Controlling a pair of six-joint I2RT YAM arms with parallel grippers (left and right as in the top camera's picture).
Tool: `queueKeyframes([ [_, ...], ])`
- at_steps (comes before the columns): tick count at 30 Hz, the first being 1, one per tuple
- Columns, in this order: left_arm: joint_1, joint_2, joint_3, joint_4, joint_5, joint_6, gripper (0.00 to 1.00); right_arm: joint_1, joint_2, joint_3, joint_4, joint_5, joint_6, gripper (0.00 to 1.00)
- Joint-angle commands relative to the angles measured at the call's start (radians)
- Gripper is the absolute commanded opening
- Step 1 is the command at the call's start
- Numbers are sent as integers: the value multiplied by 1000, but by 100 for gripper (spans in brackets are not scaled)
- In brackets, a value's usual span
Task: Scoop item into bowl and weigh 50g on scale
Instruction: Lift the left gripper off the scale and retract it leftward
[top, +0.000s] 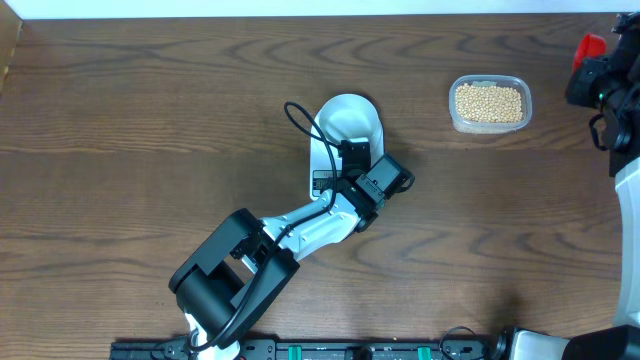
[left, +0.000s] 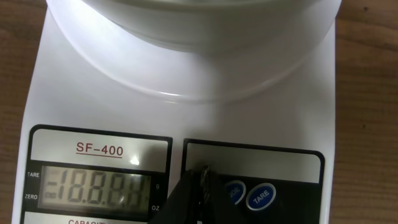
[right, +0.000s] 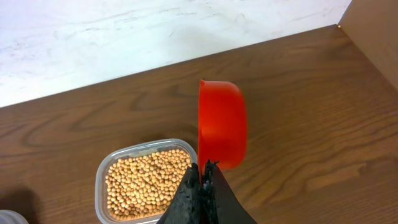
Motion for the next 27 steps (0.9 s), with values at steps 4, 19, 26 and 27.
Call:
queueKeyframes([
  [4, 5, 69, -24, -64, 69, -13, 7, -3, 0, 13, 10, -10, -5, 1],
  [19, 5, 10, -17, -72, -4, -8, 7, -3, 0, 13, 12, -10, -5, 1],
  [26, 6, -212, -17, -162, -11, 67, 7, -3, 0, 13, 19, -10, -4, 1],
  [27, 9, -238, -17, -175, -11, 88, 7, -3, 0, 13, 18, -10, -4, 1],
])
